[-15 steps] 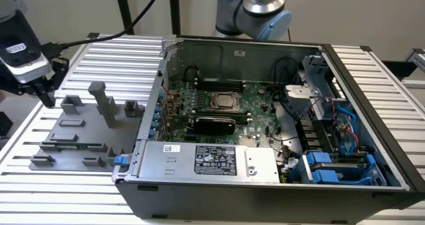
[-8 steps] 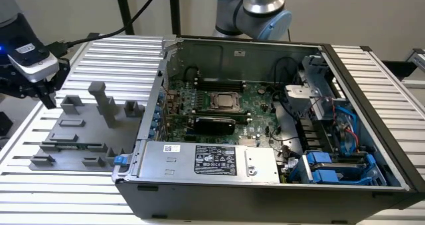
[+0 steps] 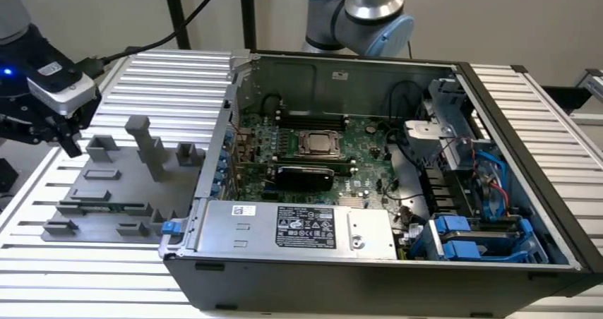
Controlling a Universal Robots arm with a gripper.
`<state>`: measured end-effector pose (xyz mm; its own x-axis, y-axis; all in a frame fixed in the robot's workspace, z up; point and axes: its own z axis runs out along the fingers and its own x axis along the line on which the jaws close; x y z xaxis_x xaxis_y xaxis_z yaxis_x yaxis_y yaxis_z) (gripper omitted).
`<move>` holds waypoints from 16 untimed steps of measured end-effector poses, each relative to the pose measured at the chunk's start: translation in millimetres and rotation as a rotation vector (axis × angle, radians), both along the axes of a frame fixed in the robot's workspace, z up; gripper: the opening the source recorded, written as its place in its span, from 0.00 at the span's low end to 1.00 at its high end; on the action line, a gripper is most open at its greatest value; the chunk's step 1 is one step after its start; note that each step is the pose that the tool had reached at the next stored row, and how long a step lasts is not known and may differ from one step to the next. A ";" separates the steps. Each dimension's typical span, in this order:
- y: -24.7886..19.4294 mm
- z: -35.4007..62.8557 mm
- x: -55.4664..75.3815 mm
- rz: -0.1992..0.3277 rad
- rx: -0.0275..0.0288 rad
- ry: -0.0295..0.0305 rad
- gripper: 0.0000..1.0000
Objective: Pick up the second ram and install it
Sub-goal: 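Pick up the second ram and move it above second insertion slot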
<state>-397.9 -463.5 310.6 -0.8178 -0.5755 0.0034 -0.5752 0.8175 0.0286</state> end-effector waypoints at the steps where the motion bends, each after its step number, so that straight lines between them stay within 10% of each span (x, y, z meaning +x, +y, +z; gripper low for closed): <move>1: 0.0 -0.6 0.0 0.018 -0.0002 -0.0001 0.00; 16: 0.0 -11.0 0.0 0.290 -0.0018 -0.0048 0.00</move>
